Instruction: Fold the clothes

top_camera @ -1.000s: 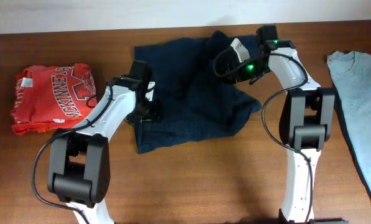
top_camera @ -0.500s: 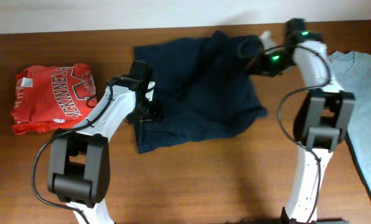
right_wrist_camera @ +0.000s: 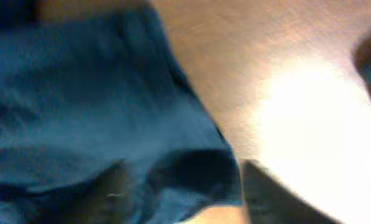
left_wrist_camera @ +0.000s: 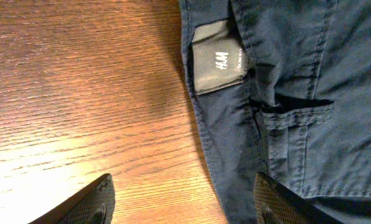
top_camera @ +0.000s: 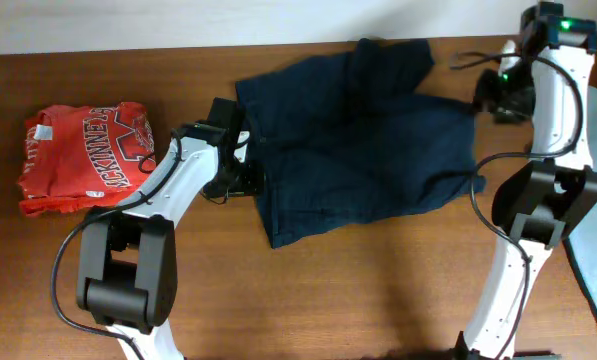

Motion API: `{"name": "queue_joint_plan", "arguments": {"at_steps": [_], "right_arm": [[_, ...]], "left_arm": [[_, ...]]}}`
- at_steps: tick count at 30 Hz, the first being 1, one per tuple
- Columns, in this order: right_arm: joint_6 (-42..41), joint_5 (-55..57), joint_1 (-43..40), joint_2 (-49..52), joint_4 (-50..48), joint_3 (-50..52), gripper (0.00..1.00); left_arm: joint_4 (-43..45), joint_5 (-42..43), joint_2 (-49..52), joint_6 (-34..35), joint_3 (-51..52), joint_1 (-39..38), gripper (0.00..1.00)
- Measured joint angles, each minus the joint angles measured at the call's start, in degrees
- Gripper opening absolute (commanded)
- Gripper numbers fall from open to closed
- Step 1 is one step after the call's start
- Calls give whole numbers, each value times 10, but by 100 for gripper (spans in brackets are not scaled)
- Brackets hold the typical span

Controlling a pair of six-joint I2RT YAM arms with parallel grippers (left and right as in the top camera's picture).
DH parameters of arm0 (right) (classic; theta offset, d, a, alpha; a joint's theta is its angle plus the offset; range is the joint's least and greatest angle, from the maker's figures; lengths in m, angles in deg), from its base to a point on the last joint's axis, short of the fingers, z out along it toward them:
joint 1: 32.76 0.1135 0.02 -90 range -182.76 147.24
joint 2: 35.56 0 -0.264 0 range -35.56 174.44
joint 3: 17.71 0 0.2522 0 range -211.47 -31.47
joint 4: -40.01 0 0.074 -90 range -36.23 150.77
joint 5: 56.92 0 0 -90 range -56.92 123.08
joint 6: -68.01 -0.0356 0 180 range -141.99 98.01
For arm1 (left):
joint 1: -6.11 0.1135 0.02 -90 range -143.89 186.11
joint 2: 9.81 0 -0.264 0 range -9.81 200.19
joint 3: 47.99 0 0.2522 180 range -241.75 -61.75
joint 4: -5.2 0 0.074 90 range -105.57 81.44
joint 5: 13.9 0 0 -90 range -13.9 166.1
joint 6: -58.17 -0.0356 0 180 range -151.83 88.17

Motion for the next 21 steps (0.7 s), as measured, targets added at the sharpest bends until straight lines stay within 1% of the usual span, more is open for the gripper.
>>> {"name": "queue_joint_plan", "arguments": {"at_steps": [1,5,7,14,18,21], "right_arm": [[-1,8,-3,0,19,0,91],[-7,18,-5,0,62,0,91],[-6,17,-5,0,63,-1,91],[0,-20,-4,-10,64,-2,90],[5,-26,-3,-56,63,-2,89],[7,-27,-1,-116,63,-2,89]], "left_arm": [[0,0,0,0,0,0,71],[0,0,0,0,0,0,70],[0,0,0,0,0,0,68],[0,8,-5,1,0,0,68],[3,9,-56,-1,1,0,68],[4,10,-129,0,1,0,68]]}}
